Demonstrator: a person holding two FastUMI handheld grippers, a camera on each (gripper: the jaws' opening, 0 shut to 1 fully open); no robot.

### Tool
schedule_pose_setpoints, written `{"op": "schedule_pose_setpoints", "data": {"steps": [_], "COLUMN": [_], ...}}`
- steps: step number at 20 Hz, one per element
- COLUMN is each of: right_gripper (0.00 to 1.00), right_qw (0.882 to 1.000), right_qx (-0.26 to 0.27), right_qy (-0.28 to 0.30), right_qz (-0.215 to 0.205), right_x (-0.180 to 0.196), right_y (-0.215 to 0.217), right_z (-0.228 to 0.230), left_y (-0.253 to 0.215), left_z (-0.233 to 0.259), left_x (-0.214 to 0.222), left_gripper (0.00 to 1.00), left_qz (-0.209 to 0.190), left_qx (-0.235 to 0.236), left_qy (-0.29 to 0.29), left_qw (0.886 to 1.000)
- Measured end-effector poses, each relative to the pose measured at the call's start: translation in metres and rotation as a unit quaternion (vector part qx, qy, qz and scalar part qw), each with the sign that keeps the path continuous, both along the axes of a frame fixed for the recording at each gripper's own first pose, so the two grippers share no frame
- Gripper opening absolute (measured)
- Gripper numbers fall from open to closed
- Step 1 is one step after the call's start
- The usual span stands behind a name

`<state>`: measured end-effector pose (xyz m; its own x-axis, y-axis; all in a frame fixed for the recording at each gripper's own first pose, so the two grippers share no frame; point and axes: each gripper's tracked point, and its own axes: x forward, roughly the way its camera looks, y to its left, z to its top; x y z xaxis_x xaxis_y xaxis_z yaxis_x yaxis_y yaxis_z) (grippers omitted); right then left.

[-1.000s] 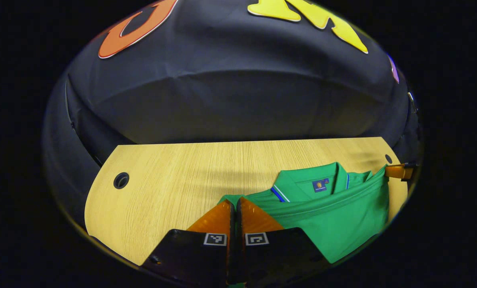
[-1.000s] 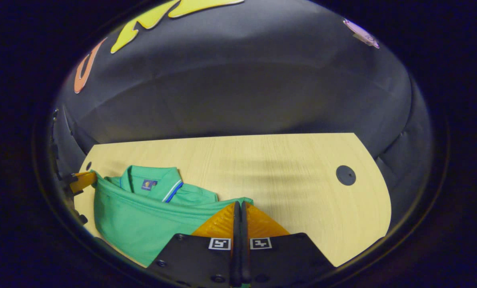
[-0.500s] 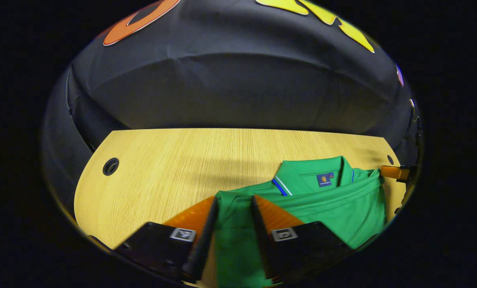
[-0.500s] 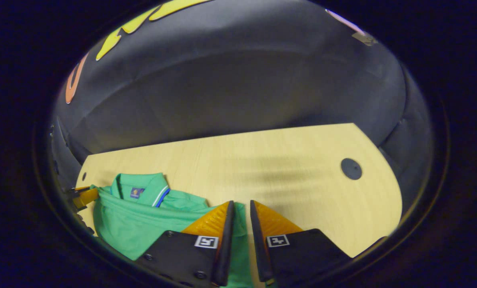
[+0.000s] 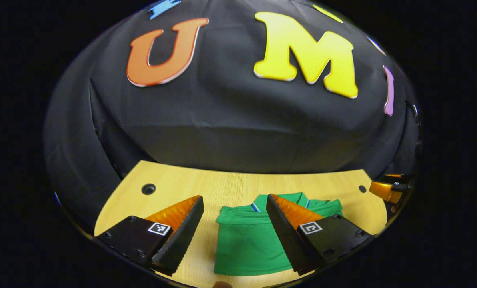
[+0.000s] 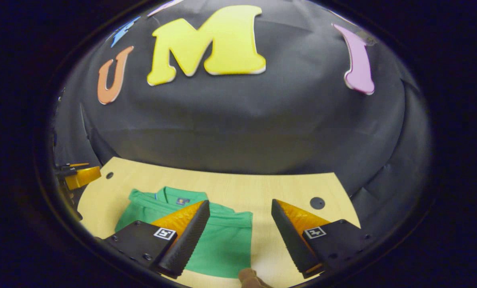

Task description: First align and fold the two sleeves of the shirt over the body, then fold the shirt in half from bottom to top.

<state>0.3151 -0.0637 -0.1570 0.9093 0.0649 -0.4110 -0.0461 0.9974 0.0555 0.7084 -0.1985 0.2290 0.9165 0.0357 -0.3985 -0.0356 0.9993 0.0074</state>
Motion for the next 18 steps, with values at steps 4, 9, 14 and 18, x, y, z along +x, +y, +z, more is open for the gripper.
{"op": "schedule_pose_setpoints", "data": {"steps": [4,9,14,18], "right_gripper": [0.97,0.99,0.97,0.96], "right_qw": [0.997,0.991,0.987,0.985], "right_qx": [-0.009,-0.021,-0.004,-0.029], "right_qy": [-0.067,-0.128,-0.159,-0.167], "right_qz": [0.026,0.025,-0.002,-0.029], "right_x": [-0.073,-0.181,-0.265,-0.319], "right_y": [0.02,0.038,0.062,0.069], "right_z": [0.079,0.15,0.184,0.177], "left_y": [-0.002,0.008,0.014,0.01], "left_z": [0.098,0.195,0.22,0.193], "left_x": [-0.069,-0.156,-0.234,-0.29], "left_gripper": [1.0,1.0,1.0,0.94], "left_qz": [0.011,0.015,-0.005,-0.021], "left_qx": [0.023,0.021,0.022,-0.008], "left_qy": [-0.078,-0.143,-0.17,-0.152], "left_qw": [0.997,0.989,0.985,0.988]}}
